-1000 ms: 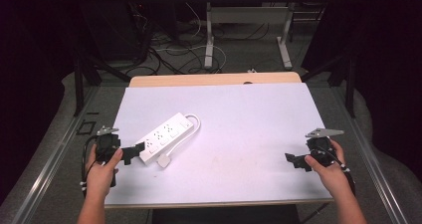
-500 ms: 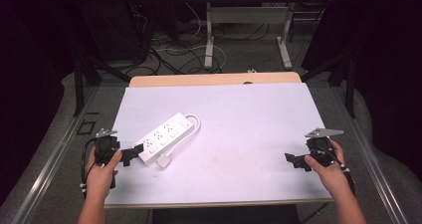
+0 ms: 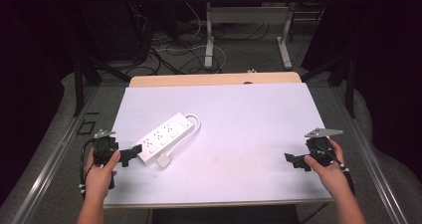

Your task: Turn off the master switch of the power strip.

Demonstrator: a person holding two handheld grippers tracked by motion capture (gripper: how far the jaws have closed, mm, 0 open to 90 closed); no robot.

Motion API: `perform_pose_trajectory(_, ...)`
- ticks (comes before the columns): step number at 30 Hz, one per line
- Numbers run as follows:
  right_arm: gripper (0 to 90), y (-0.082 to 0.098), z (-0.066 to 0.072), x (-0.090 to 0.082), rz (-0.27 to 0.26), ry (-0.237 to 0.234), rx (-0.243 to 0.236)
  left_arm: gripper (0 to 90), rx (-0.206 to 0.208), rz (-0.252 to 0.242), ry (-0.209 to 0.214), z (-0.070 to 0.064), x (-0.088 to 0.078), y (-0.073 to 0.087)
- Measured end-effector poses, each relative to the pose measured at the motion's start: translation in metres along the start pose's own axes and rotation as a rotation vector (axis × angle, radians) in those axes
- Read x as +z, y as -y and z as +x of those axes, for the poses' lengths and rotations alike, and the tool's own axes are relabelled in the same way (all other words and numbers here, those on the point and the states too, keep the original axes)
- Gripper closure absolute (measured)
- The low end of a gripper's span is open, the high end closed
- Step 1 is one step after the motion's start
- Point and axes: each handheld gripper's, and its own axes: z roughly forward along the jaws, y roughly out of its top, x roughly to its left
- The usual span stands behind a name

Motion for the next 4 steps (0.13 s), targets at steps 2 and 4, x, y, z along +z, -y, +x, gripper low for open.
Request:
perform_pose_trajectory(2,0.0,0.0001,-0.0003,0.0002,0.000,0.000,-0.001,3.1,0.003,0.005,0.001,0.0010,-0.0004,-0.0001)
perform_pose_trajectory(4,0.0,0.0002,-0.0004,0.0001,-0.001,0.000,-0.001,3.1,0.003,0.006,-0.002,0.0014,-0.0004,-0.0003)
